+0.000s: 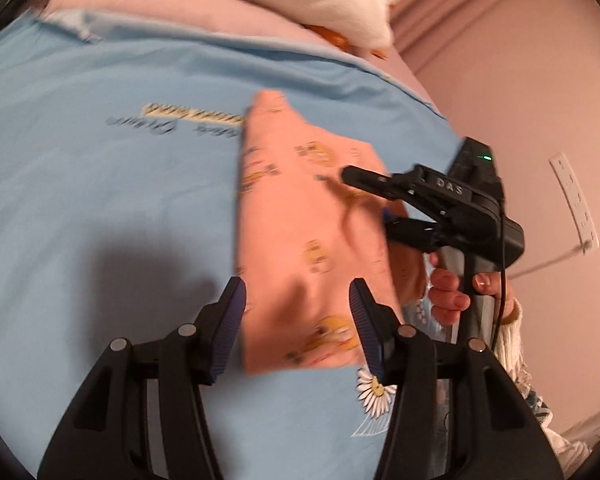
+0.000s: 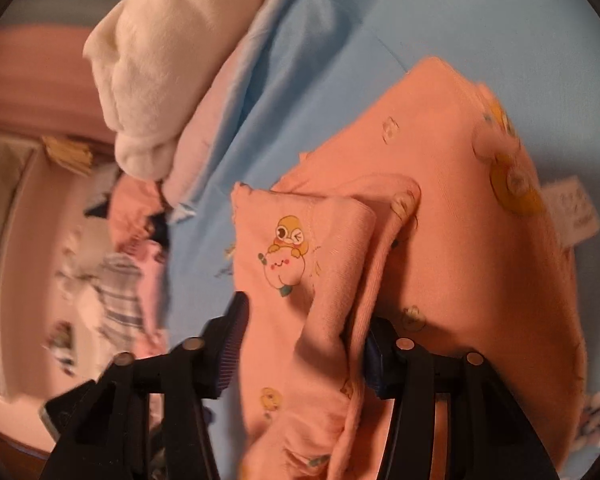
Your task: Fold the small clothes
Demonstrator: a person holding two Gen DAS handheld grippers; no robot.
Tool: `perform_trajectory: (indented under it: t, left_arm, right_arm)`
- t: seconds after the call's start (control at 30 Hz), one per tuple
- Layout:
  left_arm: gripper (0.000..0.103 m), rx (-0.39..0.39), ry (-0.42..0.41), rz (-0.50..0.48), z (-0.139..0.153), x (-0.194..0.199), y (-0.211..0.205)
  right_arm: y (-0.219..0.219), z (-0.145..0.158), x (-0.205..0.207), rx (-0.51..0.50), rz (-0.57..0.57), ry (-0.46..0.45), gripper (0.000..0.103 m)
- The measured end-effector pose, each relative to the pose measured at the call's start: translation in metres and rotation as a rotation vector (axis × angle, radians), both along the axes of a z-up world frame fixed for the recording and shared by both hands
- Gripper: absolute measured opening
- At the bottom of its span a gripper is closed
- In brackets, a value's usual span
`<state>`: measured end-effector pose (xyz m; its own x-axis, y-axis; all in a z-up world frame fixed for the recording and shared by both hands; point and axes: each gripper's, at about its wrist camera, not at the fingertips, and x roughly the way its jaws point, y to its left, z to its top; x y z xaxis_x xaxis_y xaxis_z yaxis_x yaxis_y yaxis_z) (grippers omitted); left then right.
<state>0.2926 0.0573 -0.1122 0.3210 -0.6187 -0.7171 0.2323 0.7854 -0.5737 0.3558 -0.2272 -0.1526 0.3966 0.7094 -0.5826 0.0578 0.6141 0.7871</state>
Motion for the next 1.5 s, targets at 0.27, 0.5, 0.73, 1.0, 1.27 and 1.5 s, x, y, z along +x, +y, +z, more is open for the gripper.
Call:
perform_trajectory:
  t: [0.27,0.5,0.73,1.0,1.27,1.5]
  left_arm:
    - [0.053,-0.044,0.040,0.008,-0.015,0.002,0.001]
    - [0.053,-0.055,0.038,-0.017,-0.019,0.010,-0.012]
    - [0.053,-0.046,0.033,-0.047,-0.018,0.015,-0.033]
    - [0.052,-0.027,-0.049,-0.070,-0.003,0.020,-0.054]
    - [0.027,0.013,-0.126,-0.102,-0.002,0.031,-0.089]
    - [0.015,0.107,-0.118,-0.115,-0.029,0.049,-0.114]
  right_arm:
    - [0.005,0.019,0.005,-0.222,0.050,-0.124,0.009]
    - [-0.042,0.053,0.018,-0.315,0.010,-0.207,0.008]
    - [-0.060,0.016,0.031,-0.298,-0.015,-0.123,0.008]
    - [-0.078,0.026,0.013,-0.364,-0.071,-0.151,0.024]
    - [-0.043,0.065,-0.054,-0.493,0.089,-0.392,0.019]
    - [-0.011,0.045,-0.082,-0.569,0.236,-0.402,0.017]
